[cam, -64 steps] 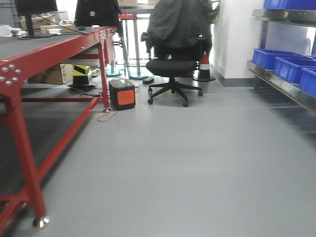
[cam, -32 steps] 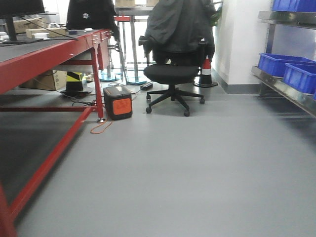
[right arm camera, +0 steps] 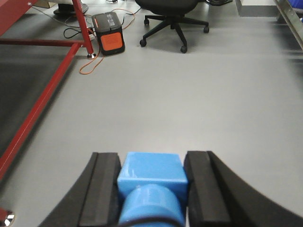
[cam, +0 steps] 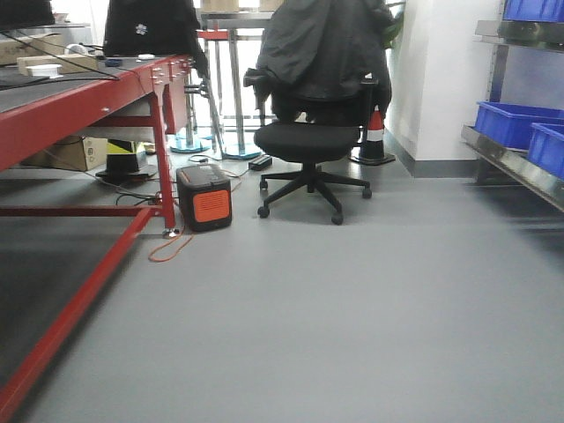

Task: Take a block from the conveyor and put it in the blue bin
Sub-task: 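Drive the base up to the shelf of blue bins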

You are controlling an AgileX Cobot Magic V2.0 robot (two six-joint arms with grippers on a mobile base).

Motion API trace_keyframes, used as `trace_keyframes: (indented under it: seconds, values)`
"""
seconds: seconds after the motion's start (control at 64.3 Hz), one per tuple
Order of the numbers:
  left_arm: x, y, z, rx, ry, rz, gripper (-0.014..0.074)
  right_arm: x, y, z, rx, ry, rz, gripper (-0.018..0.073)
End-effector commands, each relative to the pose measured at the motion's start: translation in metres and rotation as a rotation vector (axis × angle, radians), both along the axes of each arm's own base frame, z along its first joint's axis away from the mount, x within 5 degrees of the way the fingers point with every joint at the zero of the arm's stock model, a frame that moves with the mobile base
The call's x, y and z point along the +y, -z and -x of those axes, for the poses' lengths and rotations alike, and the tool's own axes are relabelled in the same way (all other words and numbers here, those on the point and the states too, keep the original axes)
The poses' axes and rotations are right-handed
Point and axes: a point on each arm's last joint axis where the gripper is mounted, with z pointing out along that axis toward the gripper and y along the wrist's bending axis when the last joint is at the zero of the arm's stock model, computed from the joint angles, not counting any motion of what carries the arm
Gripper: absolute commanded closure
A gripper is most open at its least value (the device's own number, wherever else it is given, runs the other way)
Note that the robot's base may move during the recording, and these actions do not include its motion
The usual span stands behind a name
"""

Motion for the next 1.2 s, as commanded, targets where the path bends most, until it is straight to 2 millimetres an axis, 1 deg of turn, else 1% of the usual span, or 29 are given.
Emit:
trace_keyframes:
  seconds: [0.0, 1.183]
  values:
    - [-0.0011, -0.0025, 0.0014, -0.021, 0.008, 0.015, 0.0707, -0.0003, -0.0044, 0.0002, -0.034, 0.001, 0.006, 0.0721]
    - [-0.0011, -0.0025, 0.0014, -0.021, 0.008, 0.015, 0.0707, -0.0003, -0.0044, 0.0002, -0.034, 0.001, 0.006, 0.0721]
